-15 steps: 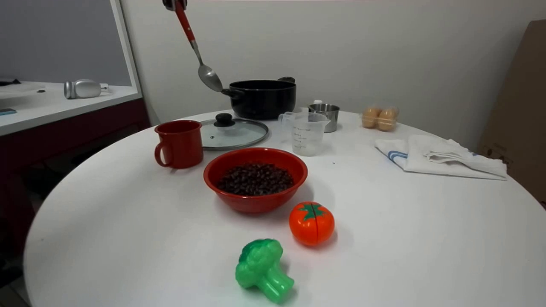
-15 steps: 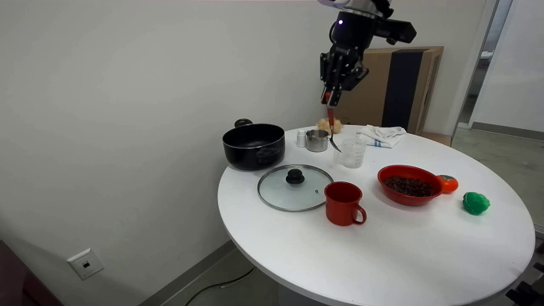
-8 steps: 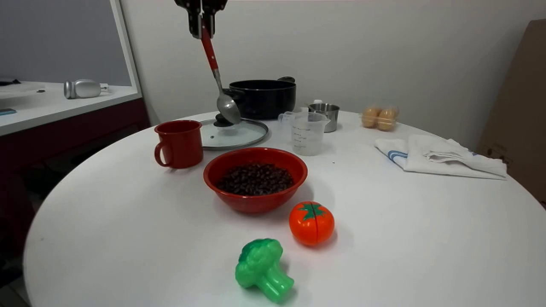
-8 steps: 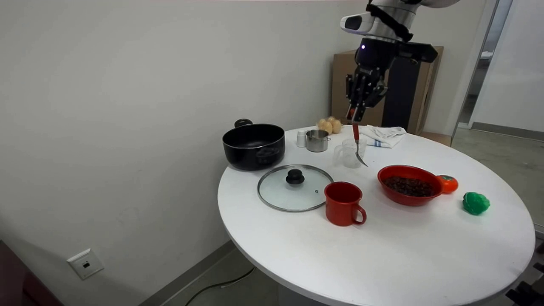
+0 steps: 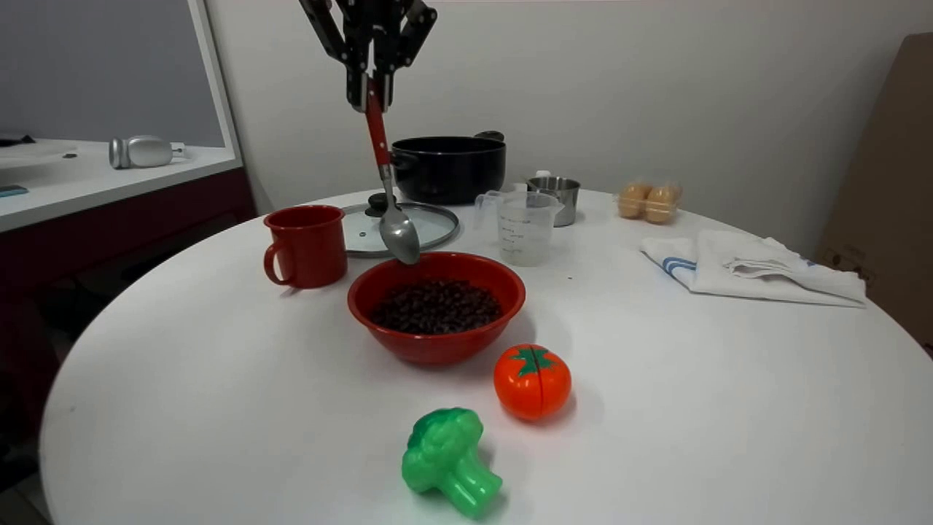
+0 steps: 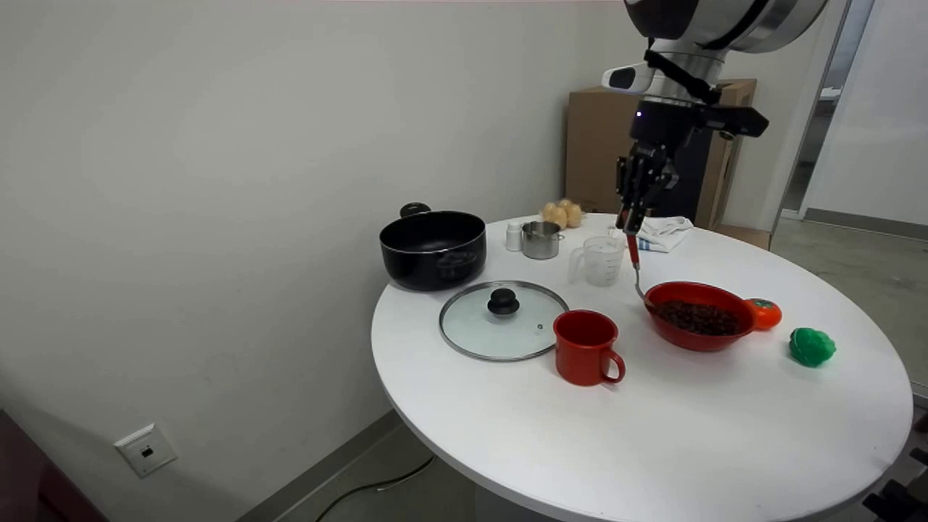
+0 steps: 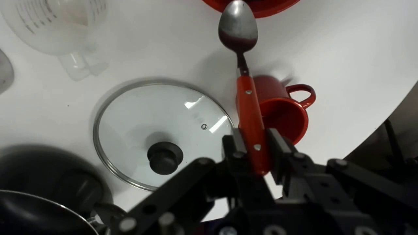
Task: Fill the spoon with contents of the red bowl
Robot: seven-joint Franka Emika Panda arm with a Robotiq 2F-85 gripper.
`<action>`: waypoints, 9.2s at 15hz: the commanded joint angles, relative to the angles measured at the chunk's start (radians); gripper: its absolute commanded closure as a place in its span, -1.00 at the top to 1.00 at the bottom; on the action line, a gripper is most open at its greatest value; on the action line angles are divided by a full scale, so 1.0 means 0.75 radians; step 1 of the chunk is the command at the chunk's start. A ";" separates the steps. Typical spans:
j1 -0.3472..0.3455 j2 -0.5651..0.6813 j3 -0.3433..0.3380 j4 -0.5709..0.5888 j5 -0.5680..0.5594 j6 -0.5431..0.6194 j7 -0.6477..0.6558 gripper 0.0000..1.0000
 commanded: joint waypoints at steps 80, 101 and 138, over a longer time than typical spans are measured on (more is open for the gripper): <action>0.149 -0.106 0.062 -0.378 -1.502 0.071 0.772 -0.90; 0.158 -0.181 0.068 -0.222 -1.334 -0.054 0.737 -0.90; -0.016 0.316 0.094 0.063 -0.736 0.127 0.496 -0.90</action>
